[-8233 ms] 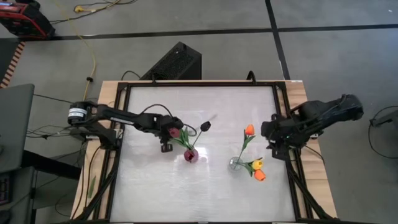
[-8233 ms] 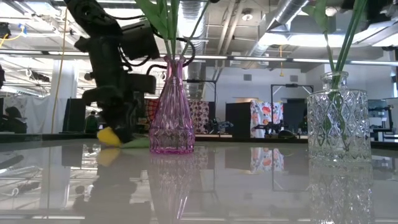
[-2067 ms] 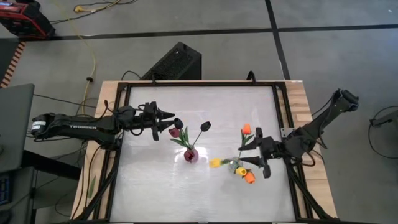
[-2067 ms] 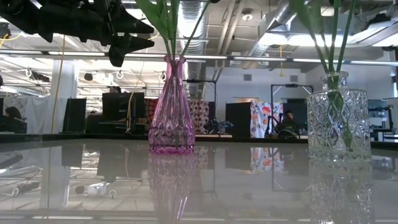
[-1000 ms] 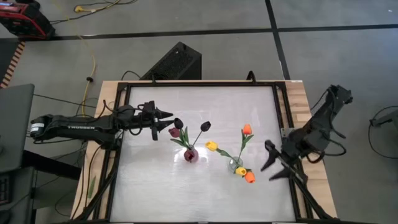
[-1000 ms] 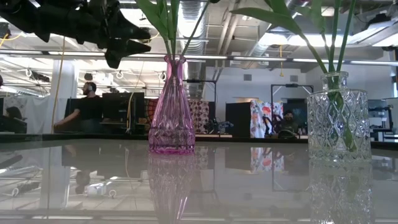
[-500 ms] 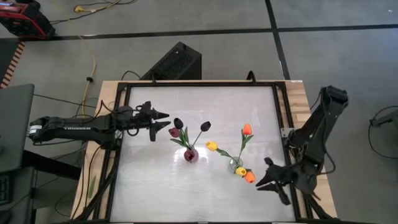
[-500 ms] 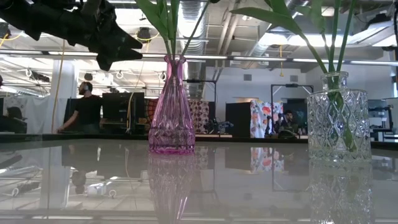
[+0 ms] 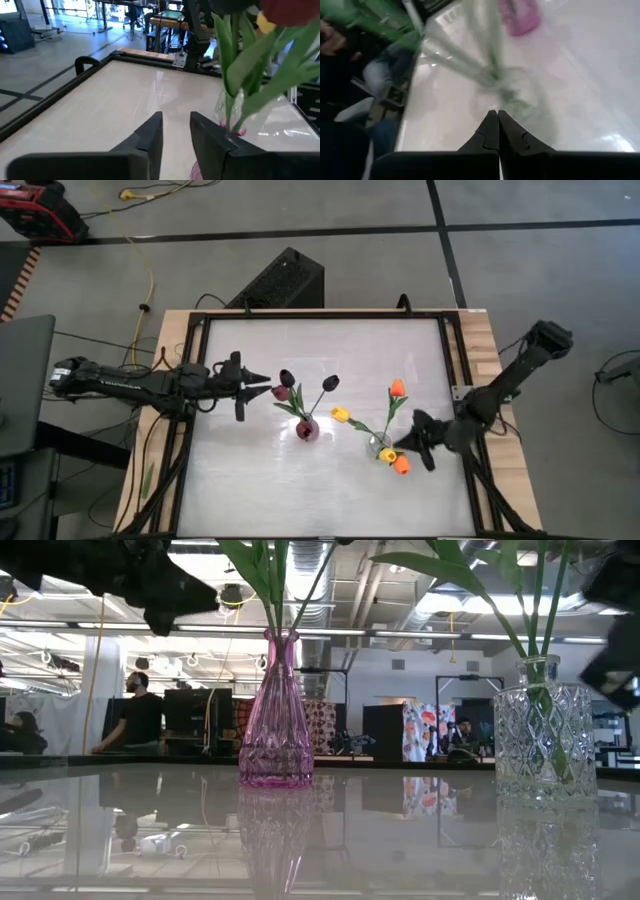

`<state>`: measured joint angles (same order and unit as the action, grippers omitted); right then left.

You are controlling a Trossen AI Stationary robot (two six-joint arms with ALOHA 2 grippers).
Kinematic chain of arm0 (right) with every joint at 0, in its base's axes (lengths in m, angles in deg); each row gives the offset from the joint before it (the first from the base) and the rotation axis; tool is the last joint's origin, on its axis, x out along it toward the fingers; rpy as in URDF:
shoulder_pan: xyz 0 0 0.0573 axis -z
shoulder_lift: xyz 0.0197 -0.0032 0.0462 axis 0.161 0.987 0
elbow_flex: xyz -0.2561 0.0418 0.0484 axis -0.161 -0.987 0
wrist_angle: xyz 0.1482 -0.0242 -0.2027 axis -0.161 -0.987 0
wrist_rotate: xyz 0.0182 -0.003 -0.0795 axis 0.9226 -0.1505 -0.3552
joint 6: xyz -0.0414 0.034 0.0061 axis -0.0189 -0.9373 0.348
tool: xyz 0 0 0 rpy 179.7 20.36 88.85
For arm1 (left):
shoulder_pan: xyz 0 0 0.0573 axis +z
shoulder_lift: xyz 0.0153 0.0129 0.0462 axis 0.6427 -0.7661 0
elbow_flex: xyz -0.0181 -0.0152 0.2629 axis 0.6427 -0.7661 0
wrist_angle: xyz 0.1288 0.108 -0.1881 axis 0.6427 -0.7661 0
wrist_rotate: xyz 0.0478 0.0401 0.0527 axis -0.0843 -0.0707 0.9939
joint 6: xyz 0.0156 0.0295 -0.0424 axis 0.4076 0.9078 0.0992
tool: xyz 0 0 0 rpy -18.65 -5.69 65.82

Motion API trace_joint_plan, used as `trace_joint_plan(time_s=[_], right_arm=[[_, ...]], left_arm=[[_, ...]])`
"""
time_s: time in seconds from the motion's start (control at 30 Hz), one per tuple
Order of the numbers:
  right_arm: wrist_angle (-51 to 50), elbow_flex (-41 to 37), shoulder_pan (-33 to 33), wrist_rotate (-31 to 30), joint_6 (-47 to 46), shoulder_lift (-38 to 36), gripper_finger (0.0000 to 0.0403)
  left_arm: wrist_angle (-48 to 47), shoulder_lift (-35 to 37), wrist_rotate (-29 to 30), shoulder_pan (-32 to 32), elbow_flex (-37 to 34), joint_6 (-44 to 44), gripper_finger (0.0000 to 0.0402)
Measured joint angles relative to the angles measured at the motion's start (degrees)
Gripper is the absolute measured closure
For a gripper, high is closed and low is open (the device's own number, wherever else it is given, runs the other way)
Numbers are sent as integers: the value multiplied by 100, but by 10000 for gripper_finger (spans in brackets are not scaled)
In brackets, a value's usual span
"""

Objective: Sort flowers into vase by color
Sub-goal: Return to Home Position

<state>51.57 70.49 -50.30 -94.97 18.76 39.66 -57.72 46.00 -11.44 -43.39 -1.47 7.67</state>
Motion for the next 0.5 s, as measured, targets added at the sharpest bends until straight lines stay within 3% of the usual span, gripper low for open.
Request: trace_joint_plan(time_s=[0.23,0.5], right_arm=[[-1207,-18,1818,1291,668,-893,386],[-821,-18,3271,1524,2436,-1339,384]], left_arm=[[-90,454,299,-204,-112,265,366],[350,1129,312,-204,-645,508,400]])
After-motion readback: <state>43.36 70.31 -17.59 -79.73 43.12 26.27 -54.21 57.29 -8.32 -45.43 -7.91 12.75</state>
